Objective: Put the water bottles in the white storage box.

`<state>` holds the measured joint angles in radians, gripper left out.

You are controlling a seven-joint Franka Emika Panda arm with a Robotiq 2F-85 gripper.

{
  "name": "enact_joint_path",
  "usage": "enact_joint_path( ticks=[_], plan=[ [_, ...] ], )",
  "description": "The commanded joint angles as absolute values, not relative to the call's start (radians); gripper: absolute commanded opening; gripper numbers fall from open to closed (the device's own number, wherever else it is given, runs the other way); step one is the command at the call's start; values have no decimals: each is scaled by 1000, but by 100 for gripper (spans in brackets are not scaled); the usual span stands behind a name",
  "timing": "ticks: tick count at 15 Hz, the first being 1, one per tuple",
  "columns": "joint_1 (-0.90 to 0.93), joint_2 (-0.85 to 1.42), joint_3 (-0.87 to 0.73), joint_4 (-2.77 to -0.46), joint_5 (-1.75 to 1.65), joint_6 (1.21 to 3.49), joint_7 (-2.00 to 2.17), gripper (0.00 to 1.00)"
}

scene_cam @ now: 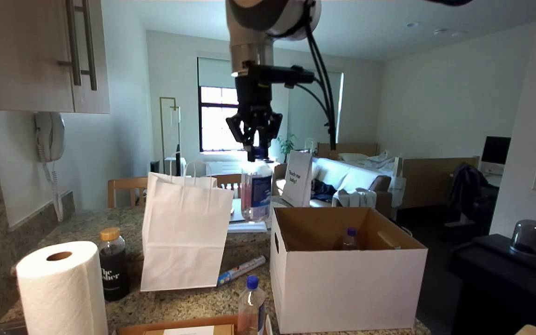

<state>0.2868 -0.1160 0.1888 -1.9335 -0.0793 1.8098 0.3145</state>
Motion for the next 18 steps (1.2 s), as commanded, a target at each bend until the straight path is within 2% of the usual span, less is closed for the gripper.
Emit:
enact_joint_path(
  ticks=[1, 5, 10, 18],
  plan=[
    [191, -269, 141, -1979, -75, 1827, 245, 15],
    [66, -324, 44, -1946, -88, 1838, 231, 15],
    [-52, -277, -70, -1904, -77, 1835, 170, 15],
    [-66, -211, -86, -1898, -43, 1741, 153, 16]
  ],
)
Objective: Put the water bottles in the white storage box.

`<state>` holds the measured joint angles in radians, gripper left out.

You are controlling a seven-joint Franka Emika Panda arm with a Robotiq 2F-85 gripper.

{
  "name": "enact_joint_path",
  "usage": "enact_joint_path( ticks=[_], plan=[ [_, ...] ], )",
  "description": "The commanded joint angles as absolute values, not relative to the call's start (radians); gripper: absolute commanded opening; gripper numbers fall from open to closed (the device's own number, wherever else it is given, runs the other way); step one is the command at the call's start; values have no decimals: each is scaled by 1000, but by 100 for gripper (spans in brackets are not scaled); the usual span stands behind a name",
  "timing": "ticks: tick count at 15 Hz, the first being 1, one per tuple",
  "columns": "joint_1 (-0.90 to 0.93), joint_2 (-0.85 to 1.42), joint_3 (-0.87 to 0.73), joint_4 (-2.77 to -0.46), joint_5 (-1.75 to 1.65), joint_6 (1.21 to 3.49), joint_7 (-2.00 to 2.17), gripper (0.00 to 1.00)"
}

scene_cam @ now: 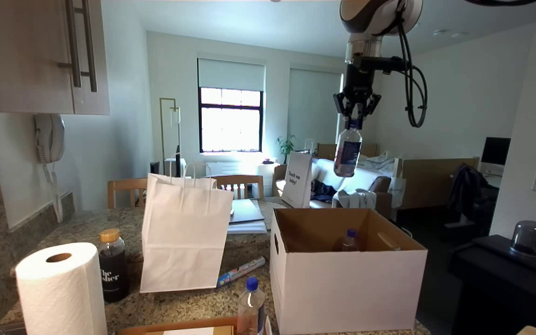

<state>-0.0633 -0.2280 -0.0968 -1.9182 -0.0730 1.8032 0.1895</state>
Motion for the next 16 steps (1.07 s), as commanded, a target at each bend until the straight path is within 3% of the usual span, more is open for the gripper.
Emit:
enact_joint_path(
  ticks=[1, 4, 5, 8, 9, 16],
  plan=[
    [-65, -209, -83, -1899, -42, 1716, 155, 16],
    [-69, -204, -71, -1916, -67, 1718, 187, 15],
    [-69, -203, -70, -1917, -67, 1713, 187, 35],
    [-69, -198, -70, -1917, -67, 1714, 188, 35],
    [-69, -196, -70, -1917, -67, 1714, 188, 15],
    [-71, -38, -68, -1876, -44, 1801, 298, 15]
  ],
)
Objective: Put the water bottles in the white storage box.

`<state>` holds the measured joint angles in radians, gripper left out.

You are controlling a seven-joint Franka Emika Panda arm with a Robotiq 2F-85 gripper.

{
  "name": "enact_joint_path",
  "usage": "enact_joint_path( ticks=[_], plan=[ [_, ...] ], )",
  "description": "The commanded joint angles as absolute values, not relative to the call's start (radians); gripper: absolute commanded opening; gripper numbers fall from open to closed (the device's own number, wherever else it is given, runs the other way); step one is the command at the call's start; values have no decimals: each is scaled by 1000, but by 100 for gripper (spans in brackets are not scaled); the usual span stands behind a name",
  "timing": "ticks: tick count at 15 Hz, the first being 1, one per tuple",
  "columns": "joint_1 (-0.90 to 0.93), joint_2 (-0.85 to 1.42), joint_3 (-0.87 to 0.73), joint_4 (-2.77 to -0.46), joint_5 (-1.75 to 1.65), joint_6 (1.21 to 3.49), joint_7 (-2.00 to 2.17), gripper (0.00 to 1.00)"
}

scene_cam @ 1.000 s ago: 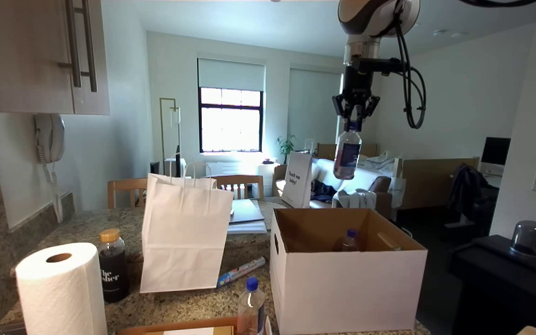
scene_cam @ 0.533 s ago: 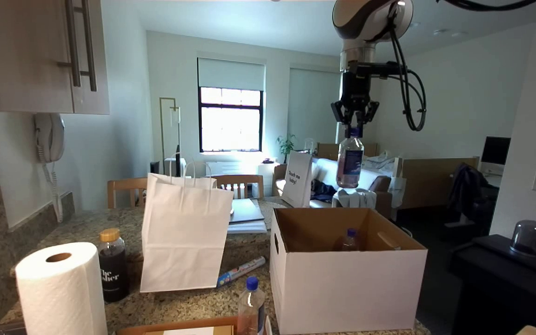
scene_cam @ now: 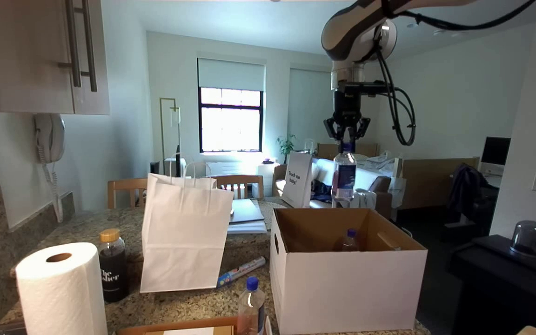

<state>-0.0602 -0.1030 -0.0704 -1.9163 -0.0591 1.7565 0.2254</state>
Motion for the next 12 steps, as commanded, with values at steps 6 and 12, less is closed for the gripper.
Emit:
enact_joint_path(
  ticks=[6, 12],
  plan=[
    [-79, 102, -97, -1816, 4, 1802, 296, 15],
    [-18, 201, -58, -1854, -35, 1849, 339, 15]
  ],
)
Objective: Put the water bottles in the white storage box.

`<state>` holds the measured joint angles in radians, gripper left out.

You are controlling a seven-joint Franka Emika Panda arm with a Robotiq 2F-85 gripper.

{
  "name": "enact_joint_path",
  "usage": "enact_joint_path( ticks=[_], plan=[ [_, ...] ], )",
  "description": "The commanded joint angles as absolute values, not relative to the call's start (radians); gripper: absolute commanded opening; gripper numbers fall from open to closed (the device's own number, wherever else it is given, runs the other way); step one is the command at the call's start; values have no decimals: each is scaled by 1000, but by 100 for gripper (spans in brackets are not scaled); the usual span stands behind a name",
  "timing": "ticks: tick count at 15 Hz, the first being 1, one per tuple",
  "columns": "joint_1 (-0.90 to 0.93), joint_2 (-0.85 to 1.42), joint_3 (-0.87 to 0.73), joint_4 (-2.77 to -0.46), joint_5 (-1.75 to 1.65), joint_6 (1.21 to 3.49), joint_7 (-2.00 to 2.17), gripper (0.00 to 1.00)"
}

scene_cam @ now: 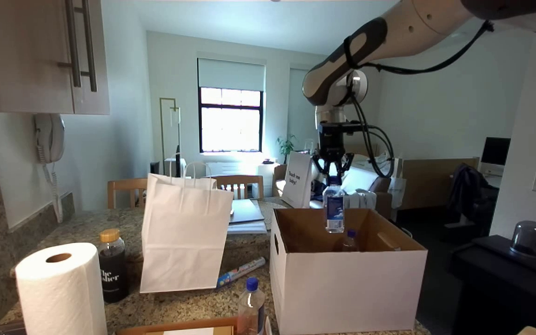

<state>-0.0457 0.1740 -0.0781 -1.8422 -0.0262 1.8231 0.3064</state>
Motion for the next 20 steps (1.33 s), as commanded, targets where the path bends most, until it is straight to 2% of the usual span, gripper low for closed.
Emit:
enact_joint_path(
  ticks=[1, 13, 20],
  plan=[
    [-6, 214, -49, -1860, -26, 1857, 338, 15],
    [52, 251, -1, -2076, 172, 2247, 400, 15],
    [50, 240, -13, -2184, 167, 2237, 383, 15]
  ],
)
